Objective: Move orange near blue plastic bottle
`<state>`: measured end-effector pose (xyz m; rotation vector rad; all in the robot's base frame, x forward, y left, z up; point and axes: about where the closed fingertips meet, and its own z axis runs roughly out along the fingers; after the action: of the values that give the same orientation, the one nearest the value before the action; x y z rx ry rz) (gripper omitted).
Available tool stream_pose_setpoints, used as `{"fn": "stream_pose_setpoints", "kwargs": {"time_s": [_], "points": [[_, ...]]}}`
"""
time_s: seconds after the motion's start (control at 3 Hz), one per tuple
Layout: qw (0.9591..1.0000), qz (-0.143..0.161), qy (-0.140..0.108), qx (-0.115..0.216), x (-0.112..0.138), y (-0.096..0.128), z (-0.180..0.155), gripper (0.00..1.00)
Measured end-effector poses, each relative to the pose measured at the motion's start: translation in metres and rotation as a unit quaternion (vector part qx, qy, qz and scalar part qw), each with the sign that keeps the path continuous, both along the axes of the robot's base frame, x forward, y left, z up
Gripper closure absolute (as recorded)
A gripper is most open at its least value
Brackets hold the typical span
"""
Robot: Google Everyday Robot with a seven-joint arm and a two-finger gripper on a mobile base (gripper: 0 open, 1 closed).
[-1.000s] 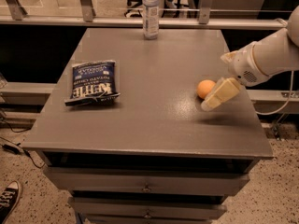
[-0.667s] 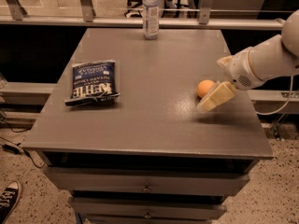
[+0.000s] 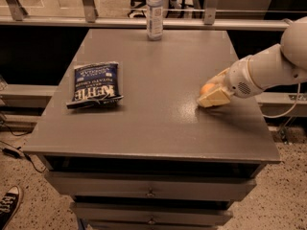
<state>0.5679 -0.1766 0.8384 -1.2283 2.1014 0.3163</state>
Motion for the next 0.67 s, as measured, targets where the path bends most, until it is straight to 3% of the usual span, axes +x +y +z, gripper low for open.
{"fn": "stream_pose_setpoints", "kwargs": {"time_s": [0.67], "points": [[0.9996,-0.004,-0.029,0.000,0.017,-0.008,0.032,0.97]]}}
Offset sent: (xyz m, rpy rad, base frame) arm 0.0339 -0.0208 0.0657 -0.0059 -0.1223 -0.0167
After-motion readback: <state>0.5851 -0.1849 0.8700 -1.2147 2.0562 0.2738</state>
